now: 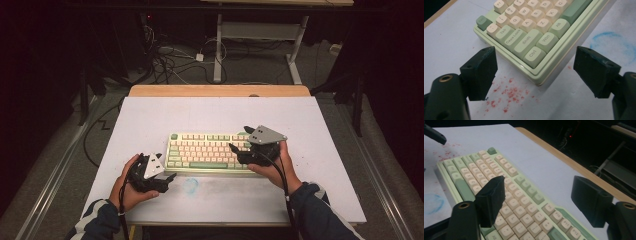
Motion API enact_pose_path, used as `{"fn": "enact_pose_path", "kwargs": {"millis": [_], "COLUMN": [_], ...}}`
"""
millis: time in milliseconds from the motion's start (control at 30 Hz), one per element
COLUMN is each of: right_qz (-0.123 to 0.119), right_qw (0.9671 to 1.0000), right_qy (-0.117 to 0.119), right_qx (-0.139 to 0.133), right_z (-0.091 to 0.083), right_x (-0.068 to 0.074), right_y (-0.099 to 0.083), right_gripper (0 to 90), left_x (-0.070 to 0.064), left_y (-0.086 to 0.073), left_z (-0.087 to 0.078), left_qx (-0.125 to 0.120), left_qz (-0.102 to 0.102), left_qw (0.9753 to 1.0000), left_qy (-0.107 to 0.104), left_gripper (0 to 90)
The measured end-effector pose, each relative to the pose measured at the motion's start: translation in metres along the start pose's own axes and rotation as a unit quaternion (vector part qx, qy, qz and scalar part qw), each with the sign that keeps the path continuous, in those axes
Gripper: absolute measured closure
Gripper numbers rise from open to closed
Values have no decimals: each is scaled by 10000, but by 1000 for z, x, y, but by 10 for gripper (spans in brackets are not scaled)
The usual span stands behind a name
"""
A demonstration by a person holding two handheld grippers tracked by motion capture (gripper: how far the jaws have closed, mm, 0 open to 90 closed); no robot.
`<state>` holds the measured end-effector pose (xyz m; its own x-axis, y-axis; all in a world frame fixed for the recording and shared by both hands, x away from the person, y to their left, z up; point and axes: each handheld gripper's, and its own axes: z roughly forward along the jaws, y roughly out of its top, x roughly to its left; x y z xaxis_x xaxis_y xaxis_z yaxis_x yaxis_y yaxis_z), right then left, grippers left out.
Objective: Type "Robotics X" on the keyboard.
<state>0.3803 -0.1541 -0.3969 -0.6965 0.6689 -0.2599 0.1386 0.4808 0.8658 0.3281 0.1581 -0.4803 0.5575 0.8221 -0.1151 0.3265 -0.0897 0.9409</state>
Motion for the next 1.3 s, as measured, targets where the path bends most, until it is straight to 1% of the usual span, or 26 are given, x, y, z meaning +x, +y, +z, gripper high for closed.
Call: {"fn": "enact_pose_path", "kwargs": {"millis": [67, 167, 267, 333, 467, 533, 633, 700, 767, 833, 900, 1033, 1167, 1300], "right_qz": [52, 124, 141, 166, 148, 116, 54, 24, 38, 49, 26, 20, 85, 146], "right_qw": [9999, 9997, 9995, 9994, 9992, 9989, 9986, 9986, 9986, 9983, 9982, 9976, 9975, 9977], "right_qy": [-97, -164, -223, -201, -291, -374, -456, -470, -472, -519, -570, -663, -677, -655], "right_qx": [-52, -100, -155, -212, -224, -247, -251, -252, -222, -261, -204, -192, -197, -130], "right_z": [-3, -7, -14, -18, -26, -30, -34, -37, -40, -44, -48, -57, -67, -76], "right_x": [-2, -6, -8, -9, -11, -11, -10, -10, -10, -11, -12, -12, -11, -9], "right_y": [-1, -4, -7, -9, -15, -18, -24, -29, -34, -39, -44, -53, -63, -74], "right_gripper": [243, 230, 218, 215, 217, 222, 229, 230, 230, 232, 232, 233, 233, 233], "left_x": [0, 0, 1, 2, 1, 1, 1, 1, 1, 1, 2, 2, 2, 4], "left_y": [0, 1, 2, 2, 3, 3, 3, 4, 4, 4, 4, 6, 9, 11], "left_z": [0, -1, -1, -2, -2, -3, -3, -4, -4, -4, -4, -6, -7, -9], "left_qx": [0, -23, -78, -73, -83, -93, -109, -128, -142, -125, -116, -131, -129, -77], "left_qz": [7, -8, -38, -34, -28, -26, -8, -34, -52, -41, -55, -97, -160, -207], "left_qw": [10000, 10000, 10000, 10000, 9999, 10000, 9999, 9999, 9999, 9999, 9999, 9999, 9998, 9997], "left_qy": [2, 17, 41, 40, 49, 20, 20, -10, 6, 24, 30, -21, -65, -81], "left_gripper": [183, 183, 184, 186, 186, 188, 215, 246, 267, 284, 302, 348, 447, 574]}}
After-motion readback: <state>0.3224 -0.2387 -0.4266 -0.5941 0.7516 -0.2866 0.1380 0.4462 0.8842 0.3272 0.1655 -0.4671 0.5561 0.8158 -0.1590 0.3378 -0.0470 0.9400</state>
